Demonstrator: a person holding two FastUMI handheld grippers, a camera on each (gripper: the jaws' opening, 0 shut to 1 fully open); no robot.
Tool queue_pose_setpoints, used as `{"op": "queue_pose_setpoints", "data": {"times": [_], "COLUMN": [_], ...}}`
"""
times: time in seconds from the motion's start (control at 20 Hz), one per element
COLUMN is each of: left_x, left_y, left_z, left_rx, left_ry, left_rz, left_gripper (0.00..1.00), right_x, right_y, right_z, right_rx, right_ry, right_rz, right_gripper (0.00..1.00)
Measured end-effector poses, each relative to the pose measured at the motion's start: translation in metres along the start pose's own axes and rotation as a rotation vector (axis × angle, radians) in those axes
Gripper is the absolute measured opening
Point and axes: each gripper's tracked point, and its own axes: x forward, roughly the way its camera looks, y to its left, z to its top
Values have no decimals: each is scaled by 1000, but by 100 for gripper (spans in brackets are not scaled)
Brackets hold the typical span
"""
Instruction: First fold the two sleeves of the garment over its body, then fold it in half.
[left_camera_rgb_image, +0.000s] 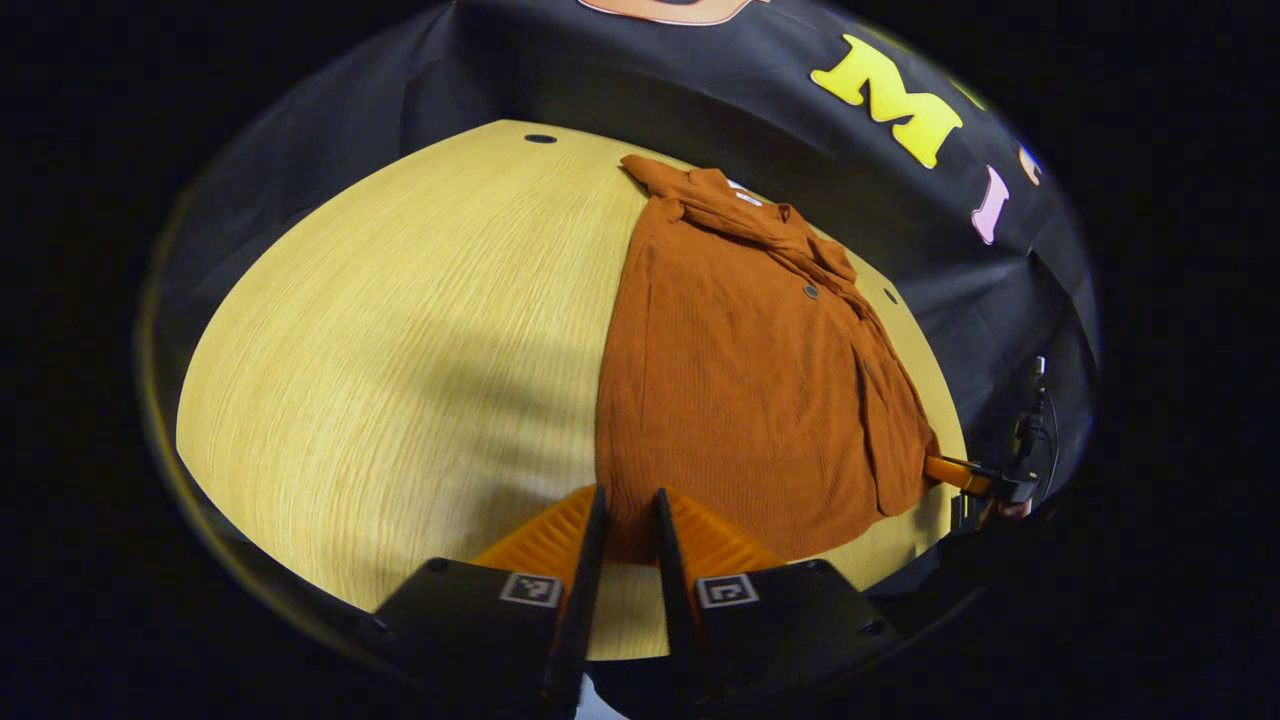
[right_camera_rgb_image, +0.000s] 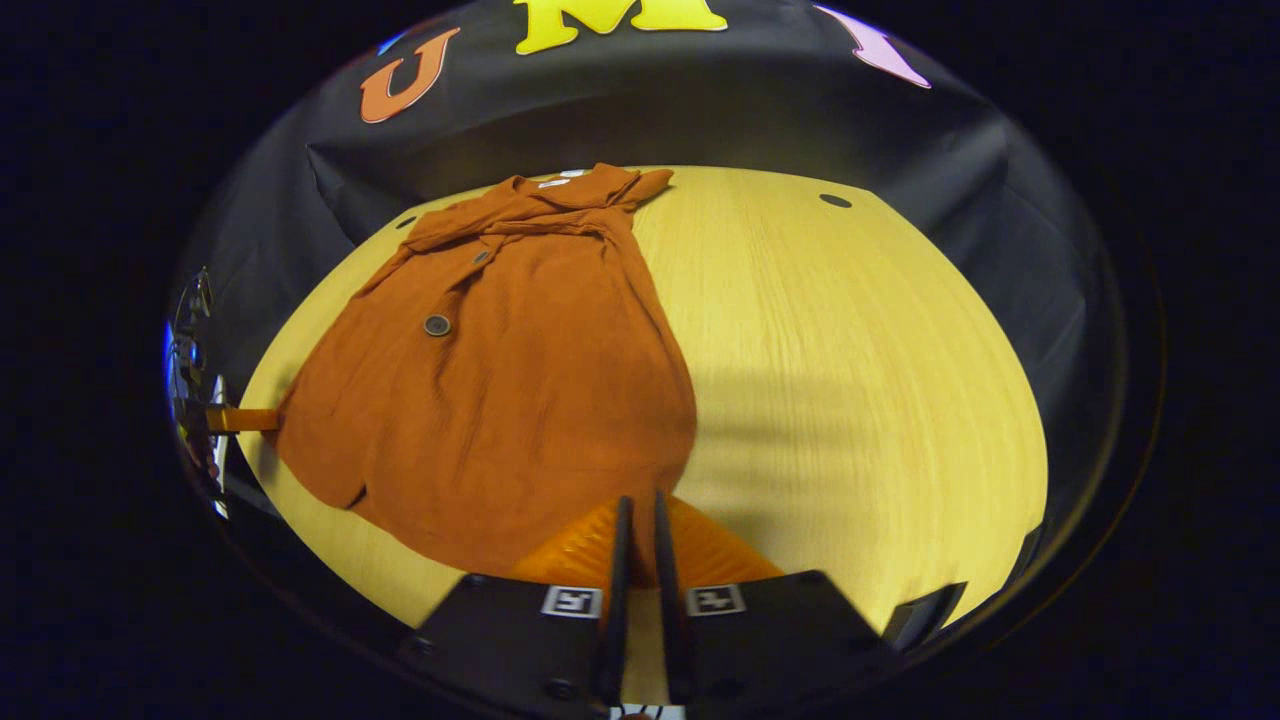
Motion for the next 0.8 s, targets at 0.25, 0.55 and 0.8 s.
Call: {"op": "queue_pose_setpoints", "data": {"times": [0.25, 0.55, 0.8], "left_x": [-2, -37, -61], "left_y": [-29, -66, -100], "left_z": [7, 89, 162], "left_rx": [11, 23, 55], "left_ry": [-13, -147, -244], "left_rz": [-36, -129, -197], "left_gripper": [3, 3, 3], "right_x": [-2, -47, -76], "right_y": [12, 17, 24], "right_z": [10, 97, 181], "right_rx": [106, 165, 173], "right_ry": [28, -134, -265], "right_rz": [54, 127, 175], "right_gripper": [1, 0, 1]}}
